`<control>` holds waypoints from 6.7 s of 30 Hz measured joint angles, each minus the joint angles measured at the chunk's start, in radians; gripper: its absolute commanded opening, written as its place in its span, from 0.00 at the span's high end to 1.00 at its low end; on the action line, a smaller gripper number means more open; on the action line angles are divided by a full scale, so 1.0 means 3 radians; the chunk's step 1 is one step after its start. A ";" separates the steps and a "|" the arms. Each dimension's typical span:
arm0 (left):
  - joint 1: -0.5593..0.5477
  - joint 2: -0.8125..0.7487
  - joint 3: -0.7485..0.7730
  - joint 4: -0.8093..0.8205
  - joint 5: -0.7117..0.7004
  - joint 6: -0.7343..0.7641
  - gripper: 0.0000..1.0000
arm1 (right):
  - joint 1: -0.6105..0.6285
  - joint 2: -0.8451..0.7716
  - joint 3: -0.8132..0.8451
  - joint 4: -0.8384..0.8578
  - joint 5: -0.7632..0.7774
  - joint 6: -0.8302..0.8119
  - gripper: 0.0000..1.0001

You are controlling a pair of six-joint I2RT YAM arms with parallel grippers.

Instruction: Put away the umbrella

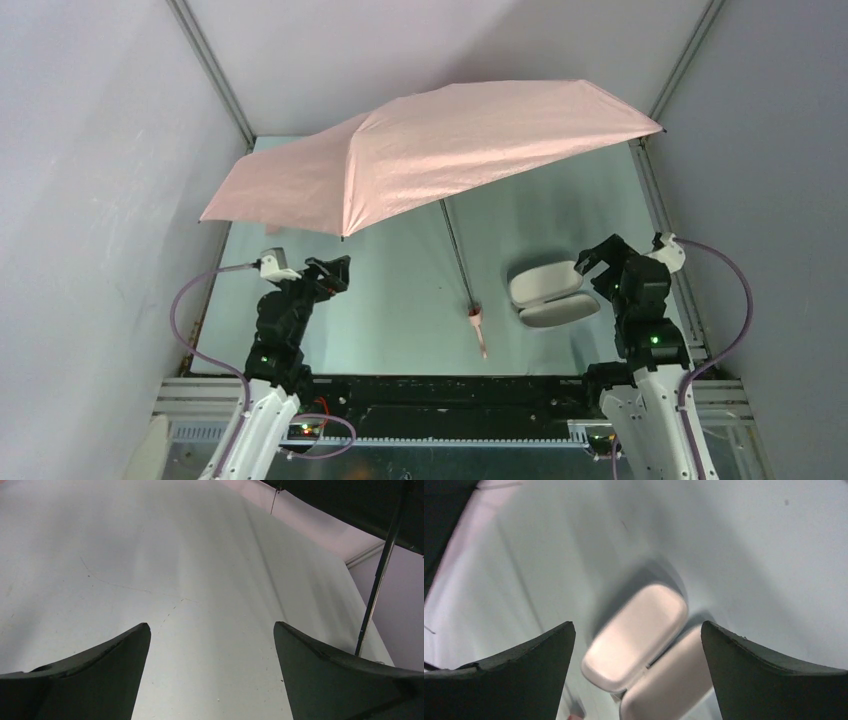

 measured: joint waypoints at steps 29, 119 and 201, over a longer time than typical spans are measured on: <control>-0.1832 0.1821 0.0244 0.1465 -0.0418 0.0198 0.00 | 0.1260 0.1965 0.0443 0.2185 -0.1190 -0.0680 0.01; -0.2148 0.3872 0.0710 0.3681 0.0219 -0.0209 1.00 | 0.1493 0.4612 0.2564 0.4972 -0.1651 0.1490 0.43; -0.2200 0.2191 0.1860 0.0917 -0.0197 -0.0149 1.00 | 0.2361 0.3192 0.1055 0.4456 -0.1904 0.0668 1.00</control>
